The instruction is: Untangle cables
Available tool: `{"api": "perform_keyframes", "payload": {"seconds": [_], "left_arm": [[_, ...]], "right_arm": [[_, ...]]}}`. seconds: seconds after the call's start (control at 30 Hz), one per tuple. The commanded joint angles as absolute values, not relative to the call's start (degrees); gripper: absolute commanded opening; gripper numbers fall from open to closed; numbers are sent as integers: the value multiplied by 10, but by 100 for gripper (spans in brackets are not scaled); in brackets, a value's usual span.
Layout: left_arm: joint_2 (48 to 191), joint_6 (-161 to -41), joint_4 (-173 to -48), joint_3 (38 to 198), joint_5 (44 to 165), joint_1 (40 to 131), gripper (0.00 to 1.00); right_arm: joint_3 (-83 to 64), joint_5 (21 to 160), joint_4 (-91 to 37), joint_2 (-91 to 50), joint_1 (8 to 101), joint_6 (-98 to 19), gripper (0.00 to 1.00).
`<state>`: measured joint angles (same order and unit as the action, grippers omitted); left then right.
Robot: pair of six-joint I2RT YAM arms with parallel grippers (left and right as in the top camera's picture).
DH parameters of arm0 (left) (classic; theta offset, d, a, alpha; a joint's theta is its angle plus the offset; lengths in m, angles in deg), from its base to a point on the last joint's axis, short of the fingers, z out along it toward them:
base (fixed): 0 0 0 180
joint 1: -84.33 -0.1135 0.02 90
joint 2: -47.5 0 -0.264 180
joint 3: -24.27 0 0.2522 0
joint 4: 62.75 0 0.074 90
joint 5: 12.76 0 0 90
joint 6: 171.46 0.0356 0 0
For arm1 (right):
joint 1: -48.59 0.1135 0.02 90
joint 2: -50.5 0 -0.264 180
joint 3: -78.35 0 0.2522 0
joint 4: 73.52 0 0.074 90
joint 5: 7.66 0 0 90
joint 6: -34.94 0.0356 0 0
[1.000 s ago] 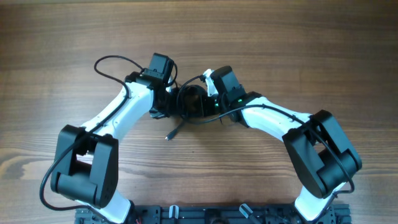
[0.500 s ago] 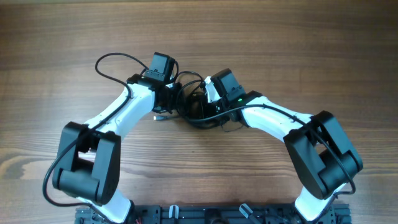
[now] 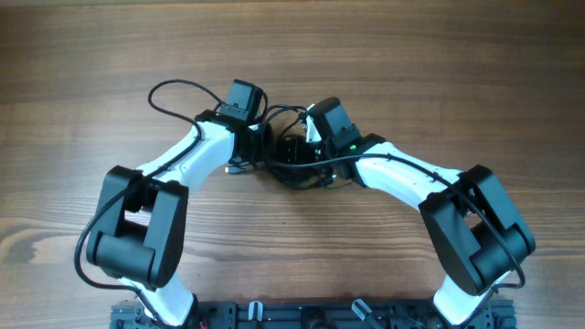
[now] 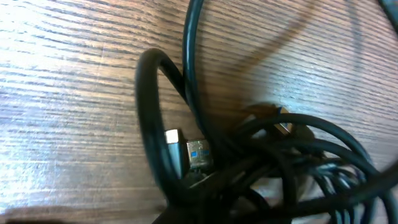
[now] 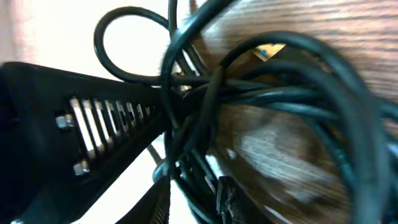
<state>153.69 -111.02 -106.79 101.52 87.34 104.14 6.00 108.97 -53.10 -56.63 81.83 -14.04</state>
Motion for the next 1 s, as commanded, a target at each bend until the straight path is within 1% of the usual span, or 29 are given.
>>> {"api": "perform_keyframes", "payload": {"seconds": [0.0,0.2,0.23,0.27,0.33,0.37,0.43,0.53,0.6,0.63,0.7,0.83,0.87,0.97], "left_arm": [[1562,-1119,-1073,1009,883,1048,4],[1563,-1102,-1069,1009,977,1047,4],[1563,-1098,-1069,1009,992,1047,4],[1562,-1087,-1069,1009,1009,1047,4],[1562,-1087,-1069,1009,1009,1047,4],[1562,-1087,-1068,1009,1008,1047,4],[1562,-1087,-1067,1009,1008,1046,4],[1562,-1087,-1067,1009,996,1046,4],[1563,-1087,-1067,1009,996,1046,4],[1563,-1084,-1067,1009,996,1046,4],[1563,-1074,-1067,1009,997,1046,4],[1563,-1074,-1064,1009,997,1046,4],[1563,-1074,-1060,1009,997,1046,4],[1563,-1071,-1039,1009,996,1046,4]], "right_arm": [[58,1072,-541,-552,822,-124,28],[58,1079,-546,-557,822,-116,27],[58,1081,-545,-557,822,-116,27],[58,1081,-539,-557,822,-114,24],[58,1078,-518,-557,822,-114,17],[58,1071,-507,-557,822,-114,16],[58,1044,-493,-557,822,-116,16],[58,1043,-493,-556,821,-138,14],[58,1044,-493,-554,819,-146,15],[58,1055,-493,-548,817,-161,21],[58,1079,-490,-533,809,-178,28],[58,1077,-452,-525,807,-176,24],[58,1079,-446,-525,810,-176,22],[58,1079,-441,-525,811,-175,22]]}}
